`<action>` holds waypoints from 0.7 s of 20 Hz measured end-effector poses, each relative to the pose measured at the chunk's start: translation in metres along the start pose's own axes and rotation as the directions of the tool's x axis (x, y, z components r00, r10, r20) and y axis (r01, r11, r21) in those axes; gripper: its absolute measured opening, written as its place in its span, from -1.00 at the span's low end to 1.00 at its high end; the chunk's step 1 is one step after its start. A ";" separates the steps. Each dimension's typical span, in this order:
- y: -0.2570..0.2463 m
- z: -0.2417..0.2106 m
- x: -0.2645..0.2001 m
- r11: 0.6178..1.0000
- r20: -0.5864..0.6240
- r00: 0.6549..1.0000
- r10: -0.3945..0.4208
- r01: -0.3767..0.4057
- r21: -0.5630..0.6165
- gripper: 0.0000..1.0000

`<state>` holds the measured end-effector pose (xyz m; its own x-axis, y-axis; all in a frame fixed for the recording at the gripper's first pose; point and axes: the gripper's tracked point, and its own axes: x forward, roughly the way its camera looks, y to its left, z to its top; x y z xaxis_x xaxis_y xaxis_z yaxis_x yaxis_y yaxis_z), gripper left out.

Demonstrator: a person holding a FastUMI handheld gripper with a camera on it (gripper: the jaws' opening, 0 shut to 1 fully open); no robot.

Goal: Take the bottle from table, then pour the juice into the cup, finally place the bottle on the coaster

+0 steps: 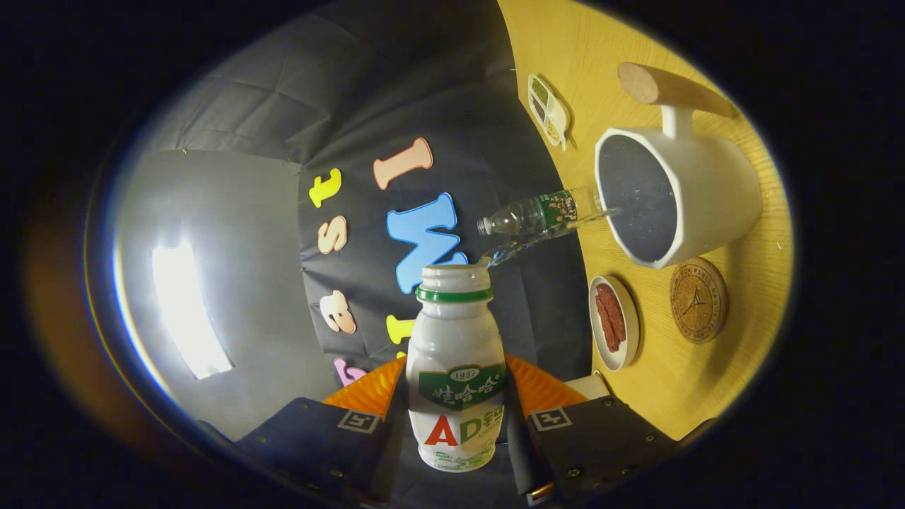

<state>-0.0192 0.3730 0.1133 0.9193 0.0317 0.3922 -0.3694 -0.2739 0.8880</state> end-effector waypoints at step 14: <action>-0.003 0.005 0.004 0.999 0.018 1.000 0.006 -0.007 0.052 0.26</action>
<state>-0.0134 0.3690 0.1115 0.9192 0.0131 0.3935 -0.3684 -0.3240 0.8714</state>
